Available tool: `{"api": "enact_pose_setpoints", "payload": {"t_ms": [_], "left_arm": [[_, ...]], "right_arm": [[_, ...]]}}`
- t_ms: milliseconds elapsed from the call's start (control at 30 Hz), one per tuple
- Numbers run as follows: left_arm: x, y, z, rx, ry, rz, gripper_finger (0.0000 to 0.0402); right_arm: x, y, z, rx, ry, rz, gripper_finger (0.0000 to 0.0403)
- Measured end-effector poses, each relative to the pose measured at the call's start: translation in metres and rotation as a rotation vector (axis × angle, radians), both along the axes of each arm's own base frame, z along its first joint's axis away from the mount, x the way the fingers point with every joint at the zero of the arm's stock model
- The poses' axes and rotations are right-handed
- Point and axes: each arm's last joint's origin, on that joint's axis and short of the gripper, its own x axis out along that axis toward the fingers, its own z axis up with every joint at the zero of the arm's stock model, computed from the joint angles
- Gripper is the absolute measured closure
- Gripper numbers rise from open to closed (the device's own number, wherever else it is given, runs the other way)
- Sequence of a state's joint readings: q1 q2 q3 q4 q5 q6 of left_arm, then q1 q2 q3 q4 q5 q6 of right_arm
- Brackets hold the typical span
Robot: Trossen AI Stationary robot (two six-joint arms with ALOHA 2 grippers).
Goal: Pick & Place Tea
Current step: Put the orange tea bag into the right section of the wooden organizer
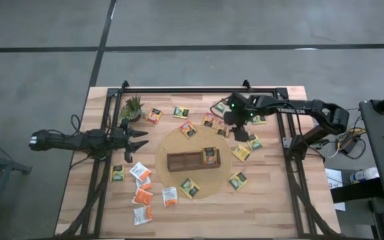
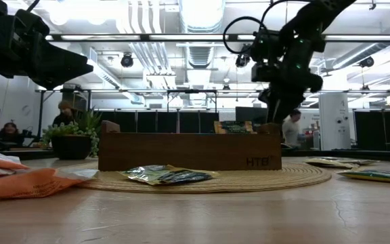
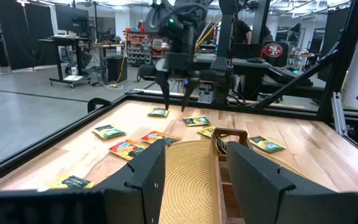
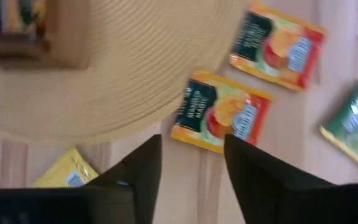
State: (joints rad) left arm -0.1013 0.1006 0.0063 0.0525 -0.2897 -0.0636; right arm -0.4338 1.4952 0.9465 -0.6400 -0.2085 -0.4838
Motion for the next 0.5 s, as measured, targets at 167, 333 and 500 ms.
{"api": "enact_pose_setpoints", "payload": {"t_ms": [167, 333, 500], "left_arm": [[0.000, 0.000, 0.000, 0.000, 0.000, 0.000, 0.0236], [0.000, 0.000, 0.000, 0.000, 0.000, 0.000, 0.0236], [0.000, 0.000, 0.000, 0.000, 0.000, 0.000, 0.0236]], "right_arm": [[0.004, 0.014, -0.005, -0.059, 0.007, 0.125, 0.0180], [0.005, 0.021, -0.012, -0.221, 0.066, 0.182, 0.0160], [0.004, 0.022, -0.024, -0.268, 0.017, 0.178, 0.0160]]}}
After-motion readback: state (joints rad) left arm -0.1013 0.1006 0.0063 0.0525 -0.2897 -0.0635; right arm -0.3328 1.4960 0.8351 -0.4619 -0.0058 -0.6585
